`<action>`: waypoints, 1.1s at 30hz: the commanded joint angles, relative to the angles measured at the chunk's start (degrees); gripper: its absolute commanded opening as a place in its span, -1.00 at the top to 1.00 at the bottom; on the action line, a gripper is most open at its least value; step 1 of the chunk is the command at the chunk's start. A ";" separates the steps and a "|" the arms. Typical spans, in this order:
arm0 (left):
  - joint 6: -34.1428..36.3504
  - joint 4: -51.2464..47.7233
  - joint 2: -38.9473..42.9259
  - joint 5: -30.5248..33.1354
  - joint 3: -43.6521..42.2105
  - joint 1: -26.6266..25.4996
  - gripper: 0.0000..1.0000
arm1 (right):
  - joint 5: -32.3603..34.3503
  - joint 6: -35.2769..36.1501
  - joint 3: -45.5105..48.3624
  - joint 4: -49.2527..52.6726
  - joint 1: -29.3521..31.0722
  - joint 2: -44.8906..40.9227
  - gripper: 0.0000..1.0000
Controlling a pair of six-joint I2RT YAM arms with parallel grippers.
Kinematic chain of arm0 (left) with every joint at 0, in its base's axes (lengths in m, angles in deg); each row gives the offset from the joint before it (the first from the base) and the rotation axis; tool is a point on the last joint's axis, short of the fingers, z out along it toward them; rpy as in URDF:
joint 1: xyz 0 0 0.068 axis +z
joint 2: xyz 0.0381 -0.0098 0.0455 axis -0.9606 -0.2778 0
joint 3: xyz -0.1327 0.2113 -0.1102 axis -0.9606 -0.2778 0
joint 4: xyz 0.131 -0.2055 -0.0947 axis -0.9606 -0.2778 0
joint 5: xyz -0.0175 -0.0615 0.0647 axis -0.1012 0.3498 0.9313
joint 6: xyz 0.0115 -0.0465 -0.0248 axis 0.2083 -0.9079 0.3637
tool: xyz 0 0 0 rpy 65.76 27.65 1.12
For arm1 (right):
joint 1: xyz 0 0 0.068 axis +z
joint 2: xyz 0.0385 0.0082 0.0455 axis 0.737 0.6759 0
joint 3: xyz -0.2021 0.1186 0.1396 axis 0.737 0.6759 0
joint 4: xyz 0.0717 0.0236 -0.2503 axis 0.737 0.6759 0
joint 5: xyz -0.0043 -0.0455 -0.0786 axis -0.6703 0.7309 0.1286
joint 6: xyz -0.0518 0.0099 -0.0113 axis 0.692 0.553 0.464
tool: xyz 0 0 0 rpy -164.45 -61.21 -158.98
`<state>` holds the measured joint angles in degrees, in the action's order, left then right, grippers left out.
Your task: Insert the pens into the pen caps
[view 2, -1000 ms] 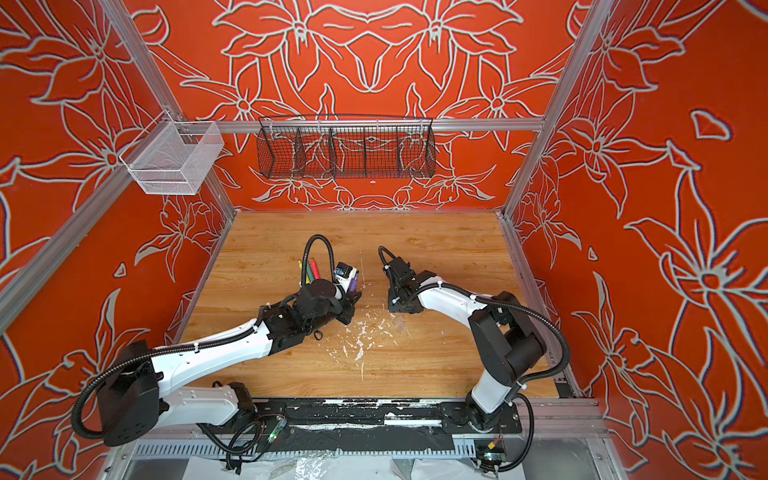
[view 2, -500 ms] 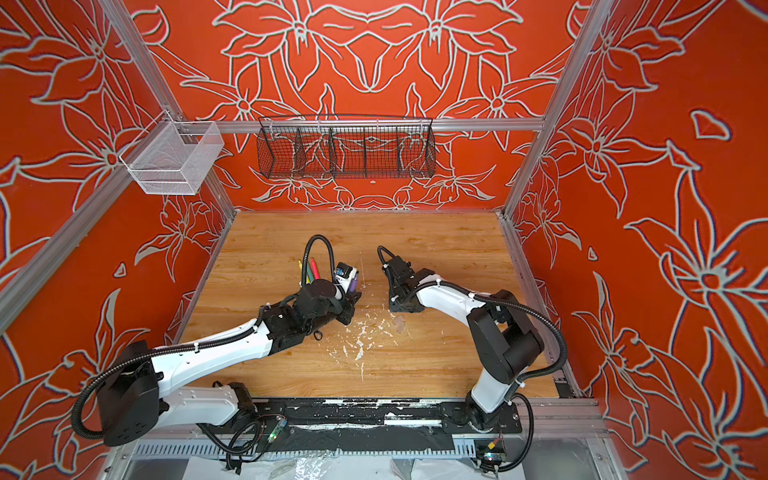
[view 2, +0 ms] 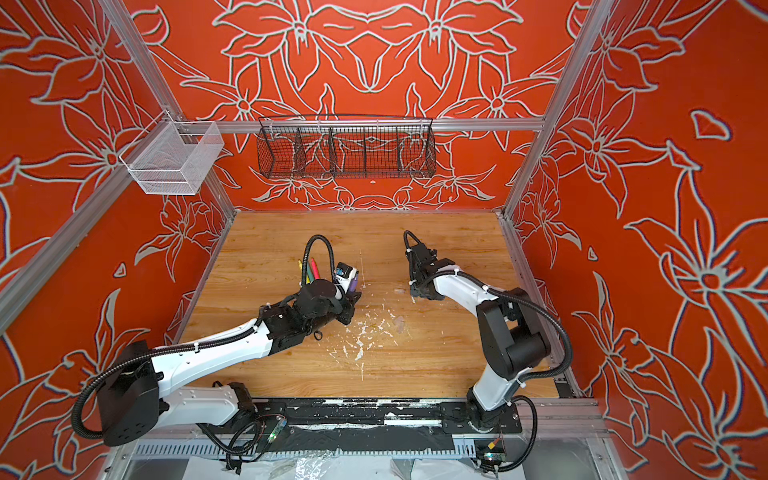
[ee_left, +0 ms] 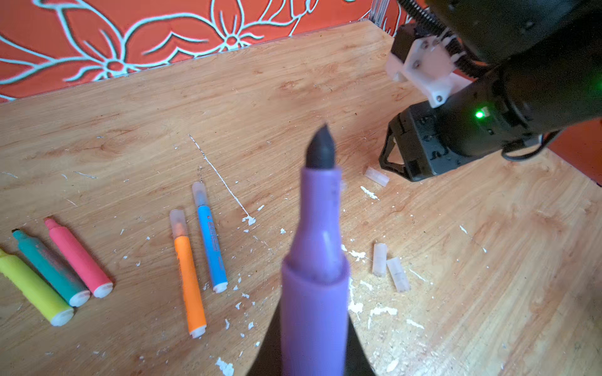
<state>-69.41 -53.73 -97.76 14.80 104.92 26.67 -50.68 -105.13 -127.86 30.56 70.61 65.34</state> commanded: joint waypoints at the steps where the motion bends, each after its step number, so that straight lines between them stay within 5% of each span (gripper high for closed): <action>1: -0.60 0.34 -0.29 -0.20 0.79 0.10 1.00 | -2.75 2.50 -2.54 2.00 -0.09 2.45 -0.11; 11: -0.57 0.08 -1.19 -0.42 1.32 0.09 1.00 | -6.03 1.92 -2.67 1.06 -2.78 5.10 -0.06; 23: -0.52 0.16 -1.72 -0.60 1.50 0.09 1.00 | -5.84 -0.66 3.02 -4.37 -5.04 -1.26 -0.04; 33: -0.44 -0.19 -1.46 -0.75 1.55 0.09 1.00 | -11.93 -0.95 0.64 -3.99 -7.67 5.56 0.01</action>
<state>-69.43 -53.77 -99.01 14.36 105.08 26.67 -59.69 -105.48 -125.87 25.73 62.77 68.75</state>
